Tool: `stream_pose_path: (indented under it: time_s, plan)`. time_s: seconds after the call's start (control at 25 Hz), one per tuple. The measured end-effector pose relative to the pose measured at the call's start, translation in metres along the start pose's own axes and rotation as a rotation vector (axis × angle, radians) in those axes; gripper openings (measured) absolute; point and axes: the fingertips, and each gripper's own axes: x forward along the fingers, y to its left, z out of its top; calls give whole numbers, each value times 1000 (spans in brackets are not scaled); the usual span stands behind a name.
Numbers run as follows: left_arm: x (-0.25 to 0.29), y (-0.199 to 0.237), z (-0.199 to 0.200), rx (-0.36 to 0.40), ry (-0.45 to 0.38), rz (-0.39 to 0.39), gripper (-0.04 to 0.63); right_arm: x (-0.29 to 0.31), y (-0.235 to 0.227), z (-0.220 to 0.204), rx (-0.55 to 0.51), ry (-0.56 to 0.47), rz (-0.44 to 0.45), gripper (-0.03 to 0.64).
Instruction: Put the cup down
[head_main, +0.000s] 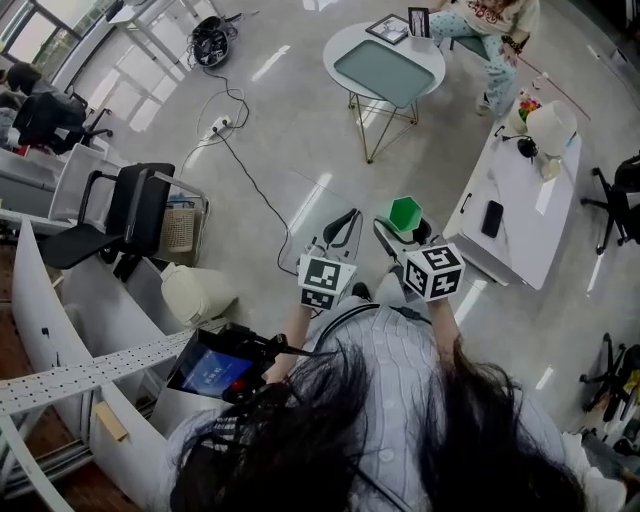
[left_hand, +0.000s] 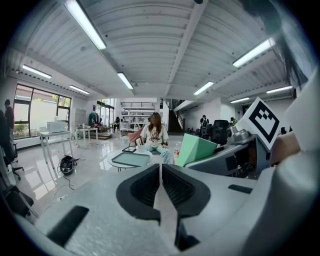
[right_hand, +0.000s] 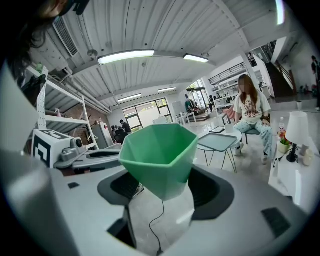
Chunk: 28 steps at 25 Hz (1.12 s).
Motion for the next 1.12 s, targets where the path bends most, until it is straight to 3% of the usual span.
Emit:
stream_pose_path:
  time_s: [0.64, 1.12]
  plan:
    - [42, 42, 3, -51, 21, 24, 26, 51, -37, 20, 13, 34, 3, 319]
    - [139, 103, 43, -68, 4, 87, 26, 127, -107, 74, 7, 63, 62, 319]
